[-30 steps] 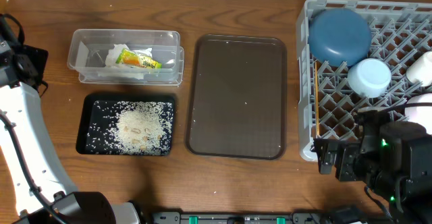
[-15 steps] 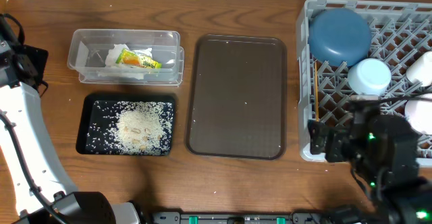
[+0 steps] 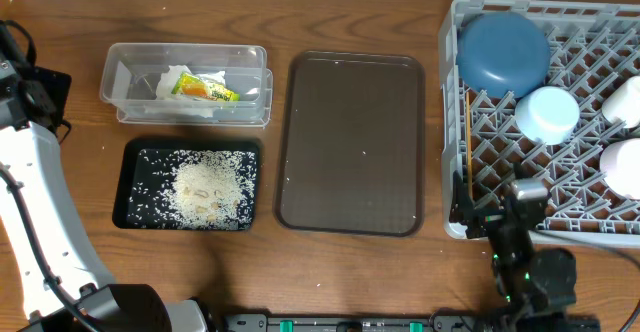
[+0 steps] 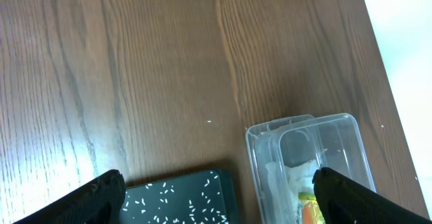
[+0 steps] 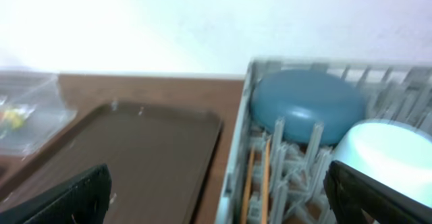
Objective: Sort waste into correct bins and load items into the dishwasher rack
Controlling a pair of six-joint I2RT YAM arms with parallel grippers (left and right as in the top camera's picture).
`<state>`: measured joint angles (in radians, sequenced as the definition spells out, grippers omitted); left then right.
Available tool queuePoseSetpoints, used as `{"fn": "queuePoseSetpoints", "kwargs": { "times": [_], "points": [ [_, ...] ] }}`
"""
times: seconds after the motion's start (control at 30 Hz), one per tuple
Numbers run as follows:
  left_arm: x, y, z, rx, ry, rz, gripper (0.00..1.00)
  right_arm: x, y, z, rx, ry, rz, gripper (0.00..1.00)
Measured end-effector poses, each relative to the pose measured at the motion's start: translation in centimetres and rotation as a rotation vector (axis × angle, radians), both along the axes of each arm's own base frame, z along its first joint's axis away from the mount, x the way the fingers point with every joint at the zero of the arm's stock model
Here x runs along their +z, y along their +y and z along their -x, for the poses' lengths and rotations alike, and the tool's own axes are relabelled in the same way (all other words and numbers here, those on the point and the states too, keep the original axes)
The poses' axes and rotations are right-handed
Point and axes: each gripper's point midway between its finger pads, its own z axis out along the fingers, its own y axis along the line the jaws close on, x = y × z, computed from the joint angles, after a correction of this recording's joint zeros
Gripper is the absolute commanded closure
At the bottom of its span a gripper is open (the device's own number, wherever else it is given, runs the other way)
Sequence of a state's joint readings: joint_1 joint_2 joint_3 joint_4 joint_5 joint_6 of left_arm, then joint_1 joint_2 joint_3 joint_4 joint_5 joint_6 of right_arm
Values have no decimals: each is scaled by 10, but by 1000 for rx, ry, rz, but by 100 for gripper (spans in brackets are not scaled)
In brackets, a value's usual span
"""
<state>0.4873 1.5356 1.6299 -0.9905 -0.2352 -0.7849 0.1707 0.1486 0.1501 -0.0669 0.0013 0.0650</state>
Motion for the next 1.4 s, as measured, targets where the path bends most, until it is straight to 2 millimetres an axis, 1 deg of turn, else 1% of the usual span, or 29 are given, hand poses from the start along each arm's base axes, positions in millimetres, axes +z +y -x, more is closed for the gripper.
{"fn": "queuePoseSetpoints", "kwargs": {
  "times": [0.07, 0.2, 0.4, 0.47, 0.57, 0.63, 1.4],
  "points": [
    [0, 0, 0, 0, 0, 0, 8, -2, -4, 1, -15, -57, -1, 1],
    [0, 0, 0, 0, 0, 0, 8, -5, -11, 1, -39, -110, 2, 1],
    [0, 0, 0, 0, 0, 0, 8, -10, -27, -1, -96, -111, 12, 1],
    [0, 0, 0, 0, 0, 0, 8, -15, -33, -1, -118, -88, 16, 1],
    [0, 0, 0, 0, 0, 0, 8, -34, -39, -1, -139, -14, 20, 1],
    [0, 0, 0, 0, 0, 0, 8, -39, -40, -1, -141, 4, 26, 1],
    [0, 0, 0, 0, 0, 0, 8, -39, -40, -1, -140, 1, 48, 1]
  ]
}}
